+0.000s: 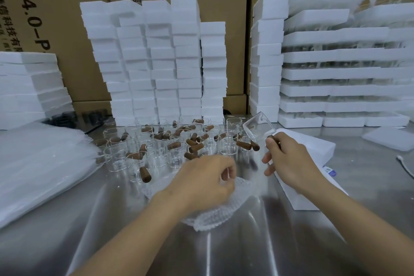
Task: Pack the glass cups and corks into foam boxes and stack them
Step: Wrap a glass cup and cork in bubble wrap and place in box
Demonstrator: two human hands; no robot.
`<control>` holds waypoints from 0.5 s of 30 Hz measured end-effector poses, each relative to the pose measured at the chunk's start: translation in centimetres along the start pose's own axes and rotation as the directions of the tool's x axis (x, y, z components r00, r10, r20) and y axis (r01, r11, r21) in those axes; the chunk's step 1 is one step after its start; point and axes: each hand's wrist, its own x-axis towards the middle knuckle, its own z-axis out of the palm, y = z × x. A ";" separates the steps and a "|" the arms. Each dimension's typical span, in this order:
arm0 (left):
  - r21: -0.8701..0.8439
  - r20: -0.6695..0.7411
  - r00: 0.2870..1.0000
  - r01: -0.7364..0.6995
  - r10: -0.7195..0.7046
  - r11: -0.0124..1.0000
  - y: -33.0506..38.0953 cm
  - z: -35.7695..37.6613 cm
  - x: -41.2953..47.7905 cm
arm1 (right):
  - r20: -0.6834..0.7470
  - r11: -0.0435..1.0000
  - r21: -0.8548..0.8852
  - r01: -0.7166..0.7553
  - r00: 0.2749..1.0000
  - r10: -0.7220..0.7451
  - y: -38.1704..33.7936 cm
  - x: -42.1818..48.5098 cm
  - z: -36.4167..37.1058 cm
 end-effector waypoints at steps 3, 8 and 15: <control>0.008 0.162 0.987 -0.012 0.010 1.000 0.9 0.6 -0.1 | 0.005 1.000 -0.015 0.020 1.000 -0.020 0.0 0.0 0.0; -0.095 0.133 0.991 -0.010 0.023 0.995 -0.1 1.0 0.0 | -0.011 0.997 -0.036 0.065 0.998 -0.066 -0.3 -0.4 -0.3; -0.379 -0.011 0.995 0.092 -0.103 0.921 -1.3 0.9 1.0 | 0.042 0.928 -0.280 0.244 0.969 -0.242 -1.7 -1.7 -0.7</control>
